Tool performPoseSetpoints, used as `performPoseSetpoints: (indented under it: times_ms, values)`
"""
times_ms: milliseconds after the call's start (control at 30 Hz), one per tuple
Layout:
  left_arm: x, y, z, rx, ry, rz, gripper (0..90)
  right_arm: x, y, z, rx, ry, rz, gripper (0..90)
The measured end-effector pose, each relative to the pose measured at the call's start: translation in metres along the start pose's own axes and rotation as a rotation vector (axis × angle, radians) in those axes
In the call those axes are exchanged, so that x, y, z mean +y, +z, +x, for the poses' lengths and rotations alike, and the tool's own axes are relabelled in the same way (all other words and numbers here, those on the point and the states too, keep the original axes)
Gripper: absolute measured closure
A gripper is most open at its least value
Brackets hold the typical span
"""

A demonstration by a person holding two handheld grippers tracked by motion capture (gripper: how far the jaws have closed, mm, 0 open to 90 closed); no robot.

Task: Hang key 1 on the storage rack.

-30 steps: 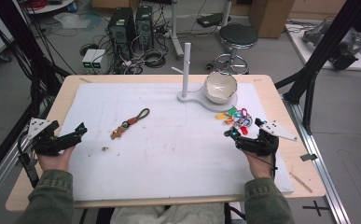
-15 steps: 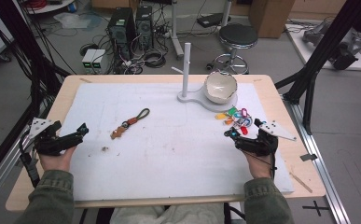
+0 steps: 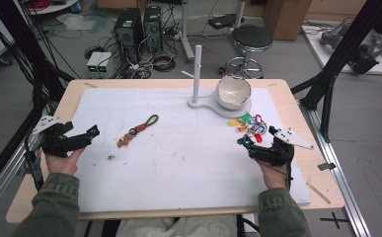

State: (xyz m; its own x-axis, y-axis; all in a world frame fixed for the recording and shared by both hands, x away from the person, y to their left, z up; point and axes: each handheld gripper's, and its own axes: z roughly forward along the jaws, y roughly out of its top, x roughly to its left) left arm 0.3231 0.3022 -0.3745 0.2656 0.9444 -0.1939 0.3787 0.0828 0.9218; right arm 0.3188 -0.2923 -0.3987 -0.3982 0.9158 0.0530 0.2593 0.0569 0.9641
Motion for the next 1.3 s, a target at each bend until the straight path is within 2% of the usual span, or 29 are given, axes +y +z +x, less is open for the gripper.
performPoseSetpoints:
  times_ms: [133, 400, 667, 767, 1033, 1200, 1300]
  values:
    - [0.005, 0.006, -0.005, -0.002, 0.032, 0.018, 2.0, 0.0, 0.0, 0.0, 0.0, 0.0, -0.001, 0.8]
    - [0.013, 0.02, -0.011, -0.007, 0.057, 0.053, 2.0, 0.0, -0.001, 0.0, -0.009, -0.001, -0.006, 0.8]
    - [0.018, 0.038, -0.023, -0.044, 0.09, 0.105, 2.0, 0.001, -0.003, 0.0, -0.019, -0.003, -0.019, 0.8]
    - [0.021, 0.043, -0.028, -0.072, 0.081, 0.098, 2.0, 0.001, -0.003, -0.001, -0.019, -0.002, -0.02, 0.8]
    - [0.024, 0.058, -0.036, -0.076, 0.103, 0.119, 2.0, 0.001, -0.003, -0.001, -0.014, -0.003, -0.017, 0.8]
    - [0.025, 0.069, -0.038, -0.082, 0.117, 0.161, 2.0, 0.0, -0.002, -0.001, -0.013, 0.002, -0.014, 0.8]
    - [0.028, 0.074, -0.041, -0.089, 0.116, 0.17, 2.0, 0.0, -0.002, 0.0, -0.008, 0.002, -0.011, 0.8]
